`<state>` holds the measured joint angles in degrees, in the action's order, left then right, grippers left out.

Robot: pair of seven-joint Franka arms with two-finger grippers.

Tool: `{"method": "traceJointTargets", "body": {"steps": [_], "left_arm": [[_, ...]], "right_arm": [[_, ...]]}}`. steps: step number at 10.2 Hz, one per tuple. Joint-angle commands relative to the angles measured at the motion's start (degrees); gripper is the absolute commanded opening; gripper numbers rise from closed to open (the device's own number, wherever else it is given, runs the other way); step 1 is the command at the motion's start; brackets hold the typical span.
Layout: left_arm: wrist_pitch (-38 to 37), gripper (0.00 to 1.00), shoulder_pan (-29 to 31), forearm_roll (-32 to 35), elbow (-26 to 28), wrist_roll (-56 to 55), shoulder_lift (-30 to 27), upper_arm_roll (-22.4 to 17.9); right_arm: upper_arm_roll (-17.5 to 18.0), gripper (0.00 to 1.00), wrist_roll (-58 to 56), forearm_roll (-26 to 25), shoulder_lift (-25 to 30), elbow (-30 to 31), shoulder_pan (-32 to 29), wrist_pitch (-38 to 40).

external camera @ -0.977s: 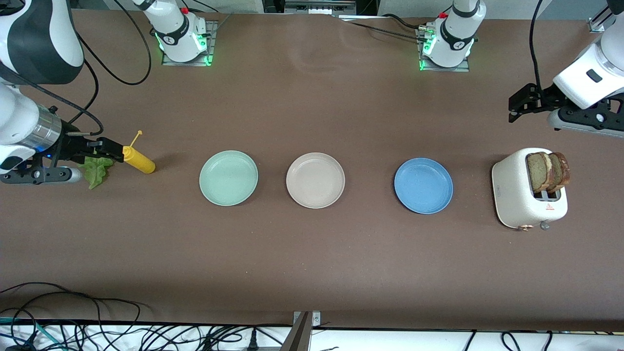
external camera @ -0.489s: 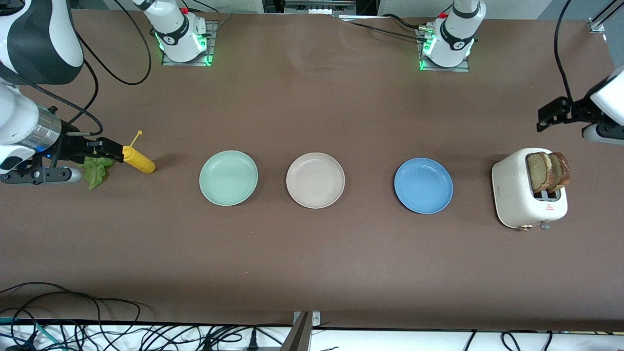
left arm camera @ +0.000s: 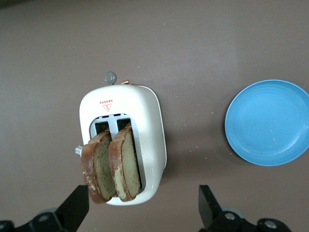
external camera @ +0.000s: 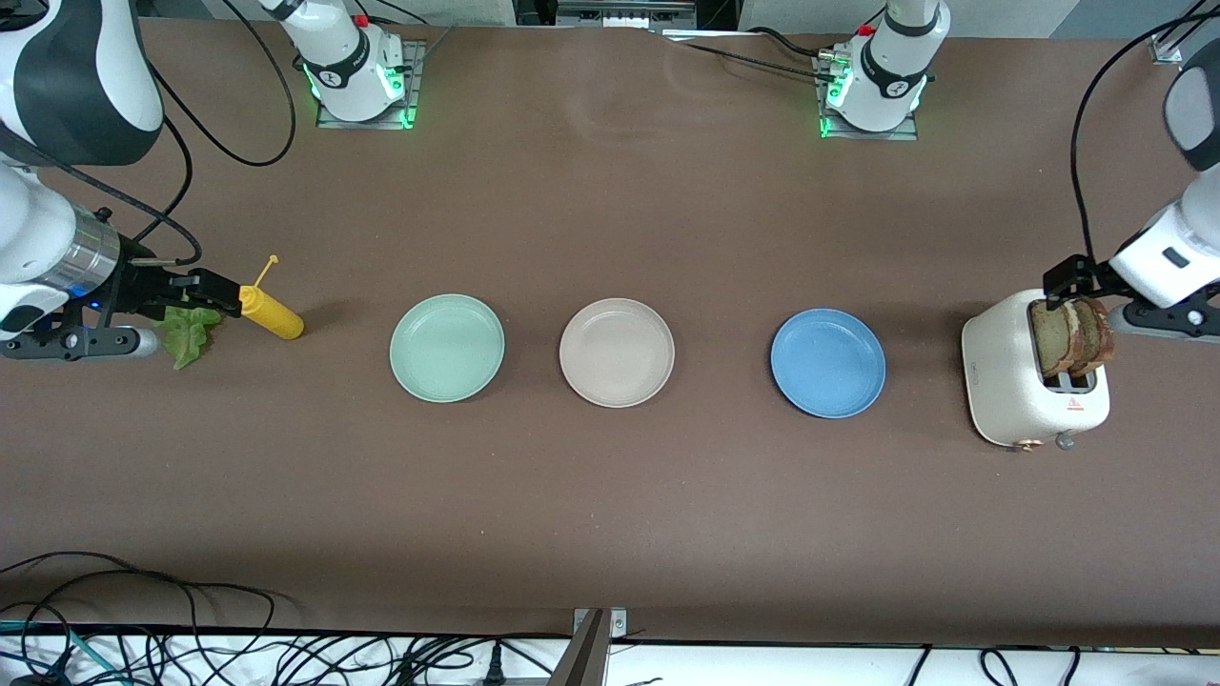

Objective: Make sandwich on beige plate with both arms
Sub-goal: 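Lower the left gripper into the toaster and grasp a bread slice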

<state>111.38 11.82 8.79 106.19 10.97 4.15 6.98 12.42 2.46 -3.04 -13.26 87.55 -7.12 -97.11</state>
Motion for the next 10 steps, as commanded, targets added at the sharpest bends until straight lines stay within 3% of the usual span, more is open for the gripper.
{"method": "traceJointTargets", "body": {"steps": [1, 3, 7, 10], "left_arm": [[6.0, 1.00, 1.2, 1.4, 5.5, 1.4, -1.4, 0.5], [11.5, 1.00, 2.0, 1.6, 8.1, 1.4, -0.5, 0.5], [13.3, 1.00, 5.9, -0.7, 8.3, 4.8, 2.4, 0.7], [14.7, 0.93, 6.0, -1.5, 10.5, 4.8, 3.1, 0.6]], "right_arm": [[-0.1, 1.00, -0.3, 0.8, 0.9, 0.3, -0.3, 0.6], [-0.2, 1.00, 0.5, 0.8, 0.9, 0.4, -0.3, 0.7], [-0.5, 1.00, 0.2, 0.1, 0.8, 0.4, -0.9, 1.6], [-2.7, 1.00, -1.1, -5.0, 0.3, 0.8, -1.2, 3.6]]}}
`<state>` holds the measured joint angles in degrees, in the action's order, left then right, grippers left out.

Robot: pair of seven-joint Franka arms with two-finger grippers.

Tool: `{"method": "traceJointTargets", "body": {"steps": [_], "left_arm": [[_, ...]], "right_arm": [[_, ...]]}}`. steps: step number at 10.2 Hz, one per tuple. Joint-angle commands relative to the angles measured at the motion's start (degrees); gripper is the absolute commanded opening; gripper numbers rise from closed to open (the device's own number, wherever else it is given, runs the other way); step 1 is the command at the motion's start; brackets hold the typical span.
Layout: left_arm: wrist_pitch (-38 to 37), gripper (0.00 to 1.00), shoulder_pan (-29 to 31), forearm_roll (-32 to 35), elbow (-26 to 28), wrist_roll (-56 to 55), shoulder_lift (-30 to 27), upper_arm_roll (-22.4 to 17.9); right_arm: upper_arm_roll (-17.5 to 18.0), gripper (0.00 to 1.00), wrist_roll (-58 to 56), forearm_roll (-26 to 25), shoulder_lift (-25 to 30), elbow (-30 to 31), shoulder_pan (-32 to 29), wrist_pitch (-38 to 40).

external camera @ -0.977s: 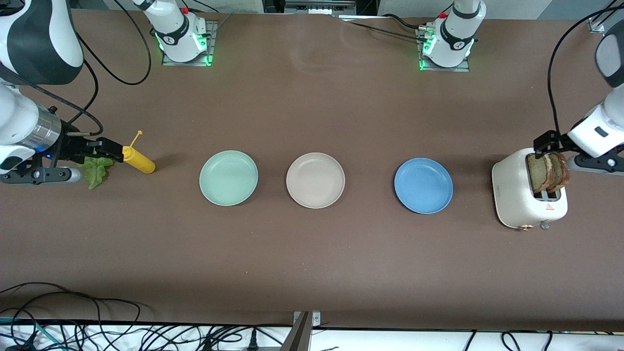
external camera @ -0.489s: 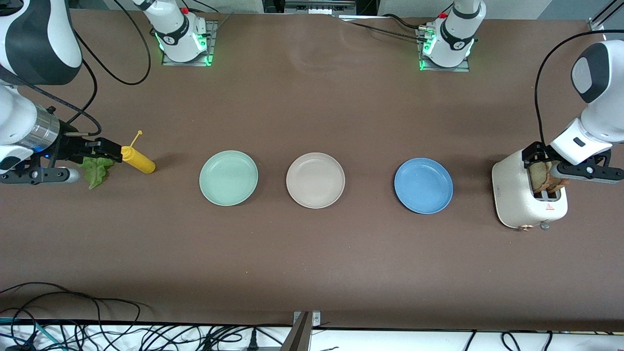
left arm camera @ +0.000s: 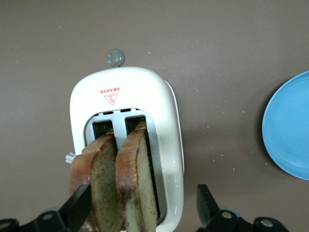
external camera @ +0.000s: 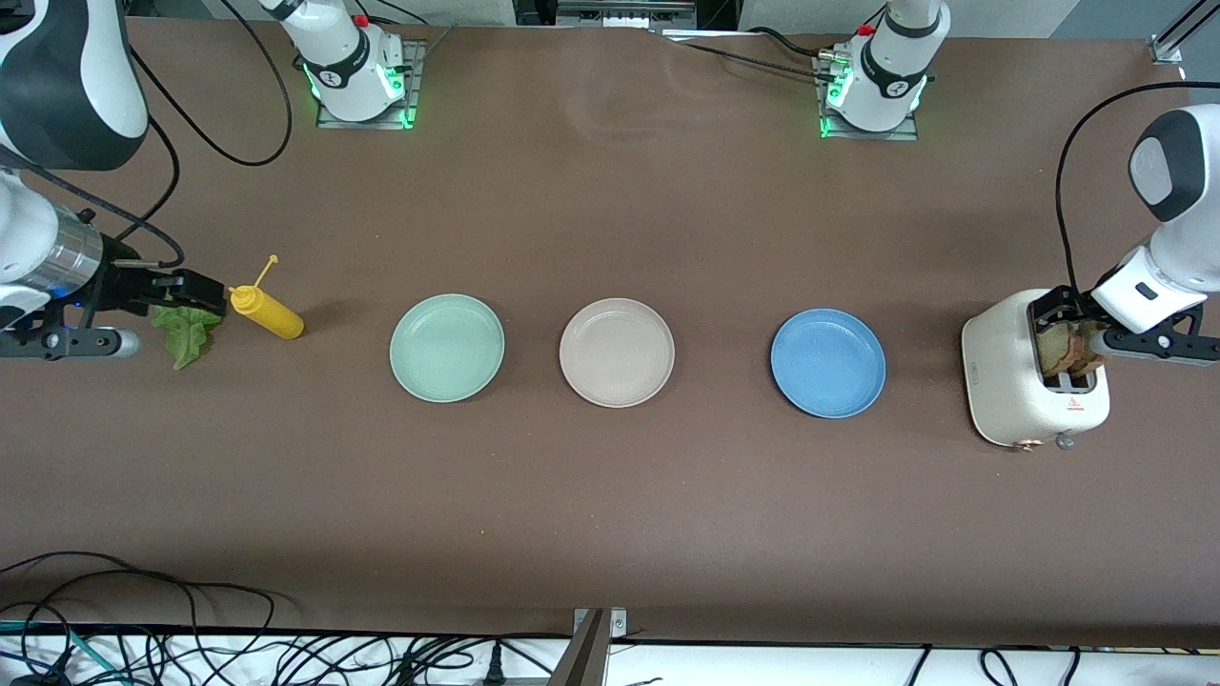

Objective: Make sandwich on beige plate with both arms
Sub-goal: 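Lower the left gripper into the toaster and grasp a bread slice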

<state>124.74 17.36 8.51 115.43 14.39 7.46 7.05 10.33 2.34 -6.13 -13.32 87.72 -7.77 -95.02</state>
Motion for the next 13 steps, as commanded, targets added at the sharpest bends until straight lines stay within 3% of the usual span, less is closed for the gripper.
{"method": "traceJointTargets", "body": {"steps": [1, 2, 3, 5, 6, 8, 13], "left_arm": [[1.4, 0.88, 0.5, -1.8, 1.5, 1.3, 0.1, 0.6], [1.4, 0.81, 0.6, -2.4, 1.5, 1.3, 0.6, 0.5], [1.4, 0.64, 1.3, -2.4, 1.5, 1.3, 1.1, 0.5], [1.2, 0.11, 2.1, -2.4, 1.3, 2.3, 2.2, 0.5], [1.1, 0.00, 2.3, -2.4, 1.1, 2.3, 2.3, 0.4], [0.6, 0.00, 2.6, -2.4, 0.6, 2.3, 2.0, 0.4], [-6.5, 0.00, 2.7, -2.4, -4.6, 2.0, 0.3, 0.9]], "right_arm": [[-1.5, 1.00, -1.1, -2.0, -0.3, 0.5, -0.8, 1.2], [-1.7, 1.00, -1.1, -1.9, -0.6, 0.3, -1.0, 1.4], [-1.8, 1.00, -1.2, -1.9, -0.7, 0.6, -2.1, 1.9], [-1.8, 1.00, -1.0, -1.4, -1.6, 0.5, -4.2, 1.8], [-1.8, 1.00, 0.0, -1.3, -2.4, 0.3, -5.1, 1.9], [-1.8, 1.00, -0.7, 2.1, -4.1, 0.1, -8.6, 0.7], [-1.8, 1.00, -6.8, 1.5, -7.6, 0.6, -13.3, 1.2]]}}
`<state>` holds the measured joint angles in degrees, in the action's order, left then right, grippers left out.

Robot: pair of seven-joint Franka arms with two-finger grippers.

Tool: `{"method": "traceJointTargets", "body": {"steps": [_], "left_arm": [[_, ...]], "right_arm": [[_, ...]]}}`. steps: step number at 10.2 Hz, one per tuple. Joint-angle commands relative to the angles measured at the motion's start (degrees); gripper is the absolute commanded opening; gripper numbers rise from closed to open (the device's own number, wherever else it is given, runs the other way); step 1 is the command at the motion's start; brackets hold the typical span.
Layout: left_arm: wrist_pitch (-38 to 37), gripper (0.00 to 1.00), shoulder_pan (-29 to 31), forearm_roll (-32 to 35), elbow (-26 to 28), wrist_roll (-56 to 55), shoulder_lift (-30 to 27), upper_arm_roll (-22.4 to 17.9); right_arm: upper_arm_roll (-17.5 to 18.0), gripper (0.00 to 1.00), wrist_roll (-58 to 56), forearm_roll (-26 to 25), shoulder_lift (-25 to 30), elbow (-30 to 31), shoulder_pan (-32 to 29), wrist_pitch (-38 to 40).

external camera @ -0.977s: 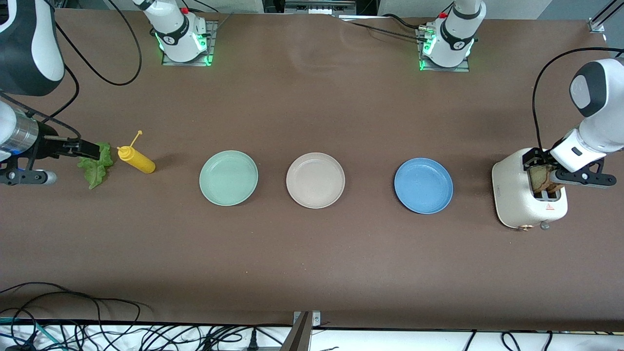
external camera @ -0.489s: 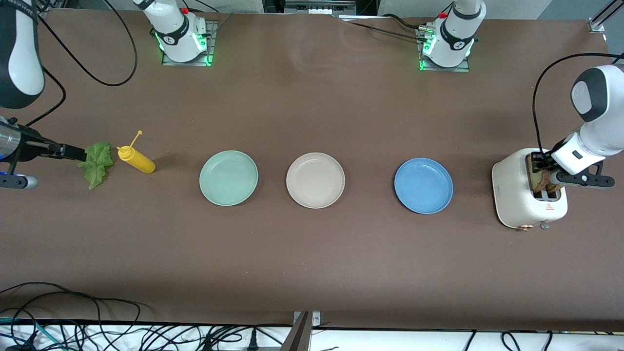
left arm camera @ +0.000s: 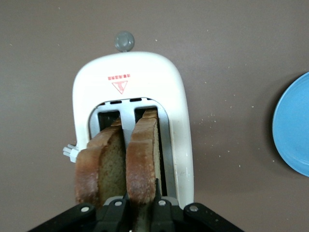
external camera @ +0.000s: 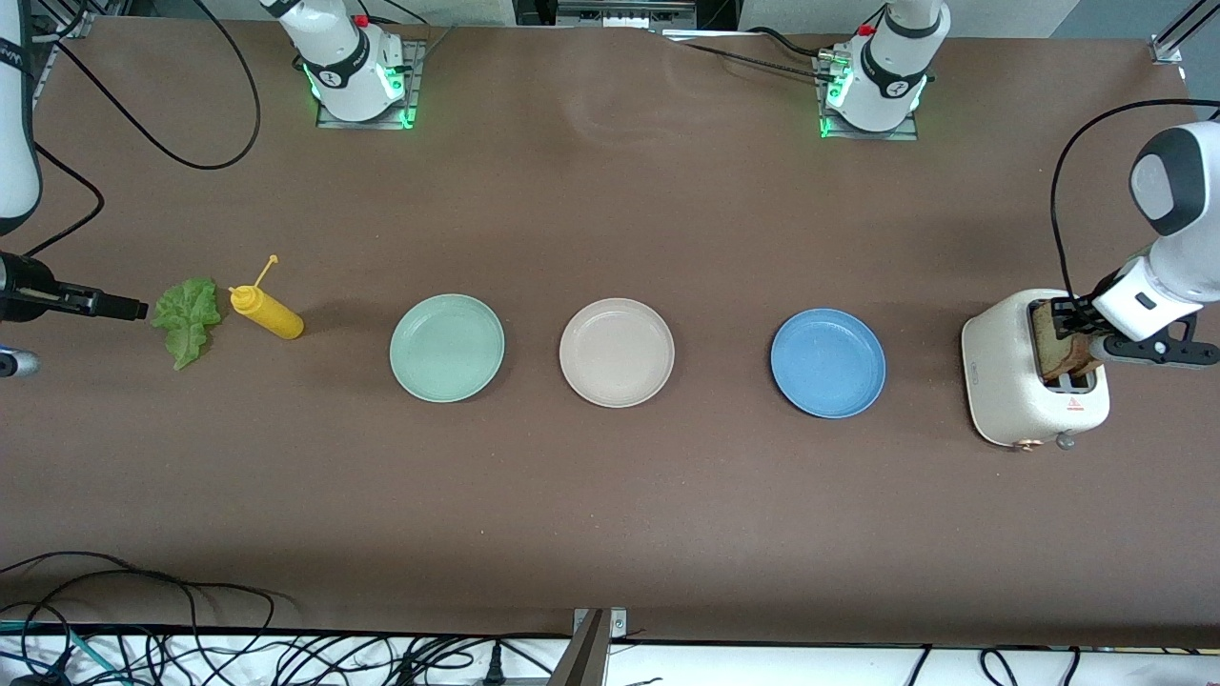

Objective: Make sandwich on beige plate with both arms
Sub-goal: 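Lower the left gripper into the toaster and grasp a bread slice, then carry the bread with the left gripper while the right gripper grasps lettuce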

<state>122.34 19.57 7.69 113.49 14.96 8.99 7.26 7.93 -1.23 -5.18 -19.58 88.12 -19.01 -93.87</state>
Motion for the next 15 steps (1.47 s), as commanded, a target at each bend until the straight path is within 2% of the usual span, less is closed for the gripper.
{"method": "traceJointTargets", "body": {"steps": [1, 4, 7, 9, 10, 12, 14, 15], "left_arm": [[-7.3, 0.00, 0.1, -1.5, -5.4, 1.3, -1.4, 2.0], [-16.9, 0.00, 0.0, -1.3, -13.6, 0.5, -1.3, 8.0], [-21.0, 0.00, -0.8, -1.7, -18.7, -2.6, -0.6, 15.5], [-21.0, 0.00, -6.0, -3.5, -18.7, -12.2, -0.6, 17.9], [-21.1, 0.00, -8.2, -6.4, -18.7, -15.3, -0.6, 17.9], [-21.1, 0.00, -10.9, -17.7, -18.7, -16.1, 1.5, 18.0], [-20.4, 0.00, -13.6, -27.6, -19.4, -16.5, 7.5, 18.0], [-20.0, 0.00, -15.8, -30.8, -22.4, -15.9, 11.5, 18.0]], "right_arm": [[0.6, 1.00, -3.3, 0.3, -2.3, 0.0, -2.3, -0.7], [-0.3, 1.00, -3.7, -2.0, -5.5, 1.7, -2.4, -8.4], [-2.4, 1.00, -6.7, -3.7, -4.3, 12.7, -2.9, -20.5], [-4.7, 1.00, -8.6, -3.8, -4.3, 19.5, -2.9, -29.4], [-5.5, 1.00, -8.9, -3.9, -4.3, 22.2, -2.9, -33.2], [-6.4, 1.00, -8.8, -3.9, -5.2, 25.5, -2.9, -35.8], [-6.5, 1.00, -8.8, -4.8, -6.7, 26.1, -3.0, -36.6], [-7.0, 1.00, -8.8, -6.3, -7.6, 26.1, -3.0, -38.4]]}}
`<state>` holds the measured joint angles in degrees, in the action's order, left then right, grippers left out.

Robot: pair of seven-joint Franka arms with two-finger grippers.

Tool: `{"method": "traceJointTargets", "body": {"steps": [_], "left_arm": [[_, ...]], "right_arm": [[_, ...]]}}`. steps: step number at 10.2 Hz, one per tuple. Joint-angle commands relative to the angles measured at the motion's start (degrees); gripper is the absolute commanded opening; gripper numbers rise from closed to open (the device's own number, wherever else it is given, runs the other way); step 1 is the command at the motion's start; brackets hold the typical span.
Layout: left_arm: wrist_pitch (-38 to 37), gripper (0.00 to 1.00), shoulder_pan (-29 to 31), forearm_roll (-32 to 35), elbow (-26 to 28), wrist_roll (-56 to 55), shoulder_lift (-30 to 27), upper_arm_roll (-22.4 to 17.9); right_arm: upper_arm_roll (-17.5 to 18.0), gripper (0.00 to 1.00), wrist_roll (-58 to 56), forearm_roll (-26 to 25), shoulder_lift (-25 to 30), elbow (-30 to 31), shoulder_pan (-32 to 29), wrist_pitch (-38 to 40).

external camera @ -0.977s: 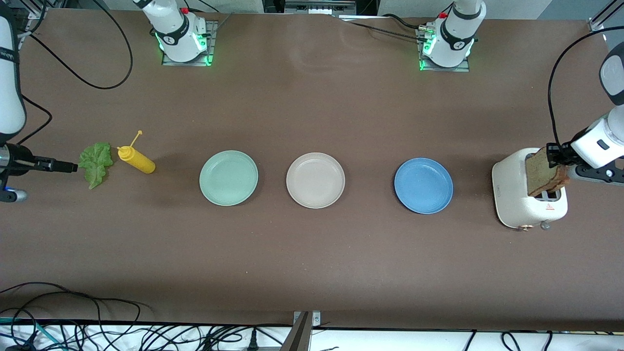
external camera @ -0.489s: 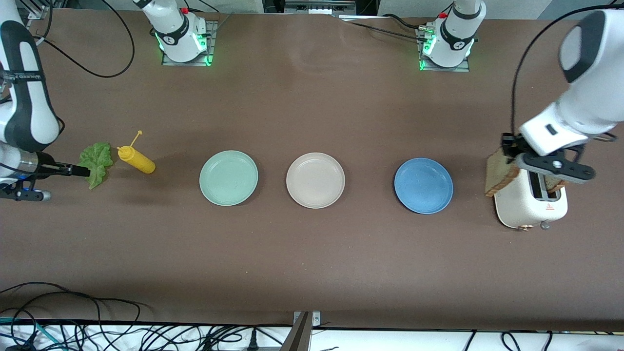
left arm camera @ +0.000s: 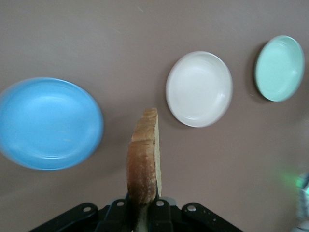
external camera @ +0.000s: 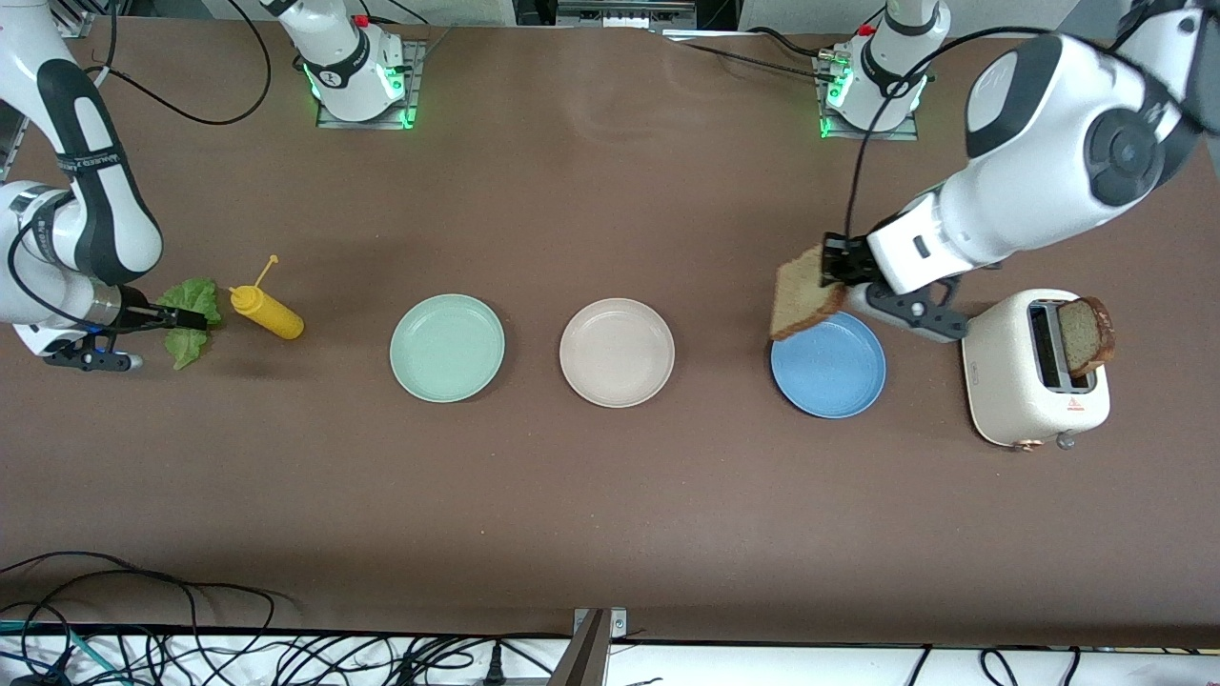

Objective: Make sandwich on beige plate with both arms
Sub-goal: 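Carry the bread with the left gripper while the right gripper grasps lettuce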

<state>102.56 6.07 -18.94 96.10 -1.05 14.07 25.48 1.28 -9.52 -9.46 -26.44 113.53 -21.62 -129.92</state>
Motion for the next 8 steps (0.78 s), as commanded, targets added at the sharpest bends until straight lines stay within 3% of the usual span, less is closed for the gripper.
{"method": "traceJointTargets", "body": {"steps": [1, 4, 5, 6, 7, 8], "left_arm": [[0.7, 0.00, -5.0, -6.0, -6.7, 0.1, 9.7, -0.3], [7.4, 0.00, -9.7, -14.5, -7.5, 0.7, 17.0, -0.3], [7.8, 0.00, -9.8, -16.1, -7.6, 2.4, 19.6, -0.3], [10.2, 0.00, -9.9, -19.6, -7.5, 6.5, 21.7, -0.3], [12.5, 0.00, -10.7, -24.1, -7.4, 10.3, 23.4, -0.3], [14.1, 0.00, -10.9, -27.9, -7.2, 13.8, 25.1, -0.3]], "right_arm": [[-0.9, 1.00, -0.4, -2.4, -1.9, 0.6, -0.4, -2.9], [-1.4, 0.96, 0.0, -2.4, -3.6, 0.6, -0.4, -4.3], [-1.4, 0.78, 0.0, -2.4, -3.8, 0.6, -0.4, -4.4], [-1.4, 0.48, 0.0, -2.4, -4.0, 0.6, -0.4, -4.4], [-1.4, 0.26, 0.0, -2.4, -4.0, 0.6, -0.4, -4.4], [-1.4, 0.14, 0.0, -2.4, -4.0, 0.6, -0.4, -4.4]]}}
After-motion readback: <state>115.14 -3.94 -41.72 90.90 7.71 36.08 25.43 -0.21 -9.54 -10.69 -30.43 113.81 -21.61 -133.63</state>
